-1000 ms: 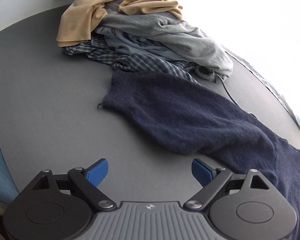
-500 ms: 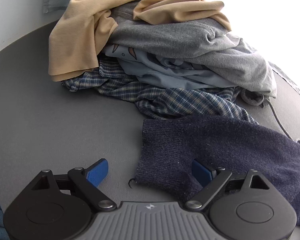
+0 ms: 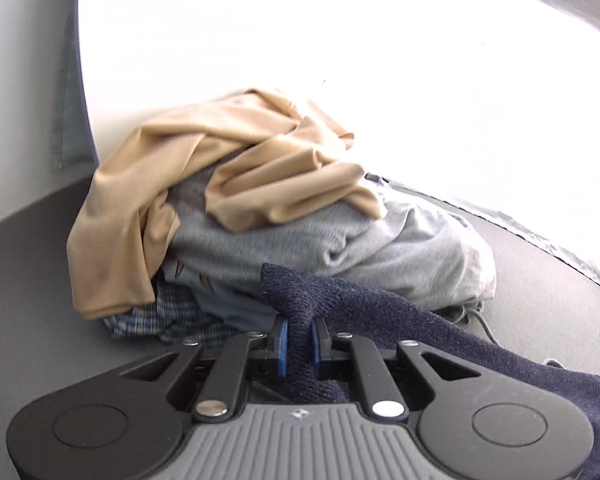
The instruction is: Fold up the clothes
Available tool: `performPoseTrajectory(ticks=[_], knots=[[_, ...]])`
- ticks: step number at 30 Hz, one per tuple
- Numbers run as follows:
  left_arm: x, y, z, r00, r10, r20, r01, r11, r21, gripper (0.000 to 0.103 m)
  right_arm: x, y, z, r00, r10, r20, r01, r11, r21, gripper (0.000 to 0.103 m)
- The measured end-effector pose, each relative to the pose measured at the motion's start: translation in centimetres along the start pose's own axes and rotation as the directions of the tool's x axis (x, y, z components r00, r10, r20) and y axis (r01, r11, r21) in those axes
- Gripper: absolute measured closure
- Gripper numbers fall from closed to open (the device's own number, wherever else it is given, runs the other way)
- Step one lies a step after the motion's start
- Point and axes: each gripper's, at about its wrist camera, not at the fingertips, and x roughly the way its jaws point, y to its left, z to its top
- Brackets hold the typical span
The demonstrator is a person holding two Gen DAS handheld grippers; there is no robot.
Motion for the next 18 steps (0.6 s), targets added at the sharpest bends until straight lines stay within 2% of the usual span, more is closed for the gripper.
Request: performPoseTrajectory(ticks=[3, 4, 7, 12, 14, 18], knots=[[1.0, -1.6, 0.0, 0.998, 0.059, -0.011, -0.058, 0.994, 0.088, 0.090, 0.1, 0.1, -0.1, 1.000, -0.002, 0.014, 0.002, 1.000, 0.002, 0.000], [1.4, -1.7, -0.3, 0.997, 0.076, -0.032, -0.073, 0.993, 0.092, 0.090, 0.1, 0.1, -0.1, 1.000, -0.002, 0.016, 0.002, 1.000, 0.002, 0.000], [1.0, -1.7, -0.9, 0.996, 0.069, -0.052, -0.065, 0.995, 0.080, 0.090, 0.1, 0.1, -0.2, 1.000, -0.001, 0.018, 0.001, 1.000, 0.003, 0.000], [-1.1, -1.8, -1.2, 1.000, -0.006, -0.010, 0.006, 0.996, 0.087, 0.090, 0.1, 0.2, -0.4, 0.999, -0.002, 0.043, 0.002, 1.000, 0.006, 0.000], [-1.7, -2.0, -1.1, 0.999, -0.034, -0.011, 0.035, 0.998, 0.058, 0.090, 0.1, 0.1, -0.4, 0.999, 0.001, 0.052, -0.001, 1.000, 0.005, 0.000], [-3.4, -3.4, -1.2, 0.988, -0.156, -0.019, 0.156, 0.988, 0.005, 0.090, 0.0, 0.2, -0.5, 0.998, 0.002, 0.062, -0.003, 1.000, 0.006, 0.000]])
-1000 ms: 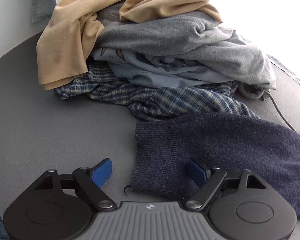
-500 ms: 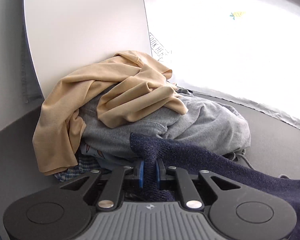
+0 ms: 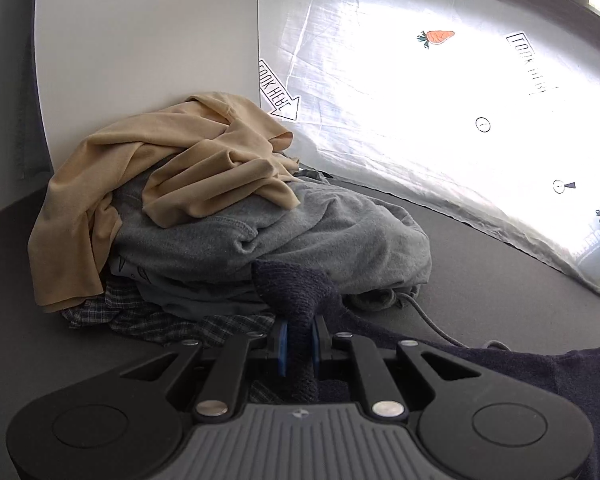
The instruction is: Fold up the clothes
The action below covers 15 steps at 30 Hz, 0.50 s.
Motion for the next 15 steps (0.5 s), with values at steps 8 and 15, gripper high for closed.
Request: performPoseTrajectory(ticks=[8, 15], knots=[[-2.9, -8.5, -4.0, 0.900, -0.418, -0.120, 0.416, 0.908, -0.040, 0.090, 0.2, -0.2, 0.8, 0.999, 0.025, -0.046, -0.026, 1.000, -0.015, 0.000], [-1.1, -12.4, -9.2, 0.819, -0.448, -0.358, 0.452, 0.889, -0.079, 0.040, 0.9, -0.7, 2.6, 0.984, 0.076, -0.163, -0.086, 0.995, -0.053, 0.000]])
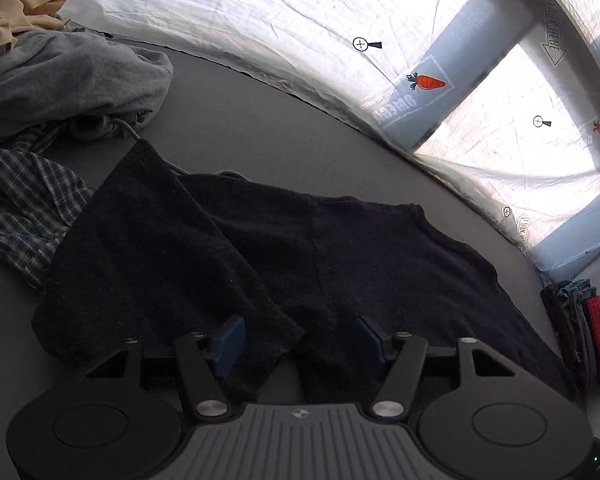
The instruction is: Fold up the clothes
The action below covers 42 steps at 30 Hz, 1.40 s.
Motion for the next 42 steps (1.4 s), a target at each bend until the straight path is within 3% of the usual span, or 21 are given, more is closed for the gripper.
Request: performPoseTrajectory(ticks=[4, 10, 14, 17, 18, 20, 24, 27, 29, 31, 36, 41, 42], knots=[[-0.5, 1.8, 0.3, 0.996, 0.083, 0.041, -0.078, 0.991, -0.110, 0.030, -0.1, -0.6, 0.6, 0.999, 0.046, -0.023, -0.046, 0.999, 0.005, 0.002], [-2.1, 5.2, 0.1, 0.966, 0.254, 0.048, -0.241, 0.952, -0.186, 0.025, -0.7, -0.5, 2.7, 0.983, 0.184, 0.004, -0.183, 0.975, 0.126, 0.006], [-2.6, 7.2, -1.0, 0.965, 0.261, 0.013, -0.250, 0.936, -0.247, 0.017, -0.8, 1.3, 5.2, 0.928, 0.373, 0.012, -0.369, 0.913, 0.171, 0.013], [-2.3, 7.8, -1.4, 0.958, 0.286, -0.014, -0.281, 0.930, -0.237, 0.016, -0.1, 4.3, 7.1, 0.850, 0.524, -0.044, -0.508, 0.840, 0.191, 0.033], [-2.1, 7.9, -1.3, 0.955, 0.295, -0.017, -0.291, 0.929, -0.229, 0.016, 0.1, 5.5, 7.6, 0.819, 0.569, -0.067, -0.549, 0.813, 0.196, 0.046], [-1.7, 7.9, -1.0, 0.949, 0.314, -0.020, -0.311, 0.927, -0.210, 0.016, 0.4, 8.0, 8.2, 0.758, 0.644, -0.103, -0.614, 0.758, 0.219, 0.050], [-0.7, 7.9, -0.5, 0.932, 0.359, -0.047, -0.362, 0.920, -0.152, 0.016, 1.1, 13.2, 8.2, 0.582, 0.797, -0.164, -0.737, 0.602, 0.309, 0.061], [0.3, 8.1, -0.5, 0.927, 0.365, -0.082, -0.374, 0.918, -0.136, 0.015, 2.1, 16.8, 7.1, 0.470, 0.856, -0.213, -0.753, 0.515, 0.409, 0.067], [0.6, 8.1, -0.6, 0.925, 0.369, -0.089, -0.377, 0.918, -0.120, 0.014, 2.6, 19.1, 6.2, 0.421, 0.870, -0.258, -0.747, 0.494, 0.445, 0.069], [0.9, 8.0, -0.5, 0.925, 0.369, -0.094, -0.378, 0.920, -0.104, 0.012, 2.8, 21.3, 5.1, 0.410, 0.857, -0.313, -0.739, 0.513, 0.436, 0.069], [1.8, 7.6, -0.5, 0.922, 0.369, -0.113, -0.377, 0.924, -0.057, 0.003, 3.6, 24.6, 2.8, 0.438, 0.797, -0.416, -0.689, 0.594, 0.414, 0.069], [2.6, 6.7, -0.7, 0.911, 0.396, -0.118, -0.396, 0.918, 0.018, 0.000, 3.2, 26.4, 2.2, 0.530, 0.713, -0.459, -0.683, 0.680, 0.267, 0.067], [2.7, 6.6, -0.8, 0.909, 0.401, -0.117, -0.400, 0.916, 0.025, 0.000, 3.1, 26.6, 2.1, 0.541, 0.703, -0.463, -0.683, 0.688, 0.247, 0.066]])
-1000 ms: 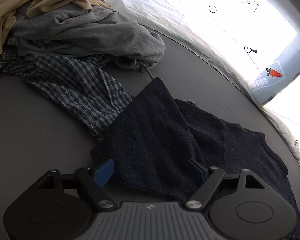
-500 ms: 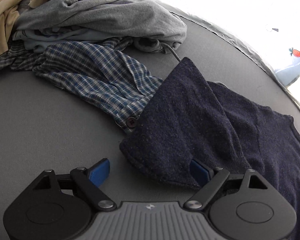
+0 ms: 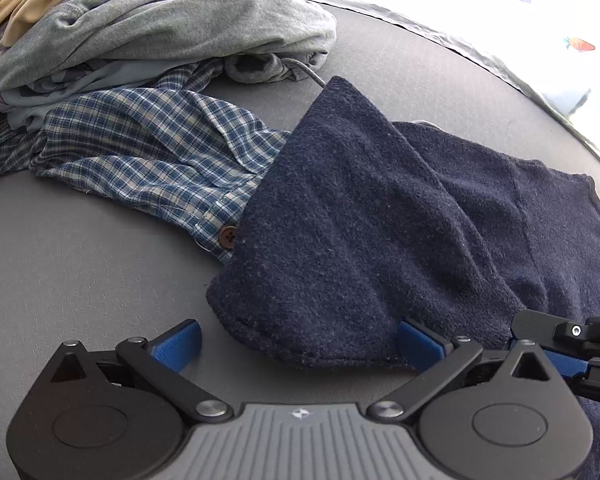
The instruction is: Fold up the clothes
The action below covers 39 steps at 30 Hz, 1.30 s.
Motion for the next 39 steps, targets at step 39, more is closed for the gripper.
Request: performPoseTrajectory(ticks=[39], knots=[[-3.6, -3.8, -1.1, 0.990, 0.001, 0.143, -0.020, 0.991, 0.133, 0.000, -5.6, -0.1, -0.7, 0.978, 0.125, 0.167, -0.102, 0.985, -0.139, 0.099]])
